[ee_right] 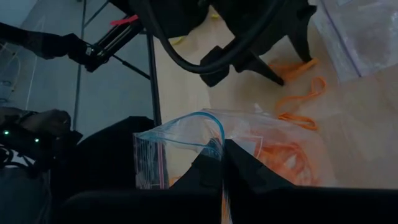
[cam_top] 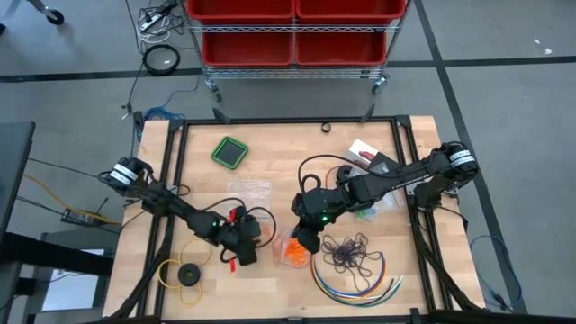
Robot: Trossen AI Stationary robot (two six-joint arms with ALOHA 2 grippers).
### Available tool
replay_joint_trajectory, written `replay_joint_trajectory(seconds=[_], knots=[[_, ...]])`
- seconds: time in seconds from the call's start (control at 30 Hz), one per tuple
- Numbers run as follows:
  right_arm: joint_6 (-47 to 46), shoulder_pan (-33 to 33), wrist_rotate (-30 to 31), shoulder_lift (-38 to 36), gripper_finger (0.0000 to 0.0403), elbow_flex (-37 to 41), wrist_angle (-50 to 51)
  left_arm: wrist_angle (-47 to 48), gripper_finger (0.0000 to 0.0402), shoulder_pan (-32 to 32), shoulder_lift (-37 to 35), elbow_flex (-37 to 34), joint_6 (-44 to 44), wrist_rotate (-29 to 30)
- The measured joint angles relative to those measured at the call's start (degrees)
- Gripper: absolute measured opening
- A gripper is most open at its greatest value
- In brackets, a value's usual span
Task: Sort rubber bands
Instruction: Put the orange rubber band into the transparent zip bag
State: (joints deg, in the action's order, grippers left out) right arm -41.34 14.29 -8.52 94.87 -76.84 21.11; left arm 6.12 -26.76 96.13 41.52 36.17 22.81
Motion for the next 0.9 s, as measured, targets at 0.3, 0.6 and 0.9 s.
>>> replay_joint_trajectory(seconds=[0.3, 0.6, 0.9], knots=[[0.4, 0.0, 0.2, 0.0, 0.0004, 0.0, 0.0, 0.2, 0.0029, 0.6, 0.0, 0.0, -6.2, -3.3], [0.5, 0.1, 0.1, 0.0, 0.0004, 0.0, 0.0, 13.9, 0.0004, -2.5, -0.6, 12.6, -11.7, -7.6], [-1.1, 0.2, -0.1, 0.0, 0.0004, 0.0, 0.0, 17.9, 0.0004, -10.9, -1.4, 34.9, -31.9, -8.7]])
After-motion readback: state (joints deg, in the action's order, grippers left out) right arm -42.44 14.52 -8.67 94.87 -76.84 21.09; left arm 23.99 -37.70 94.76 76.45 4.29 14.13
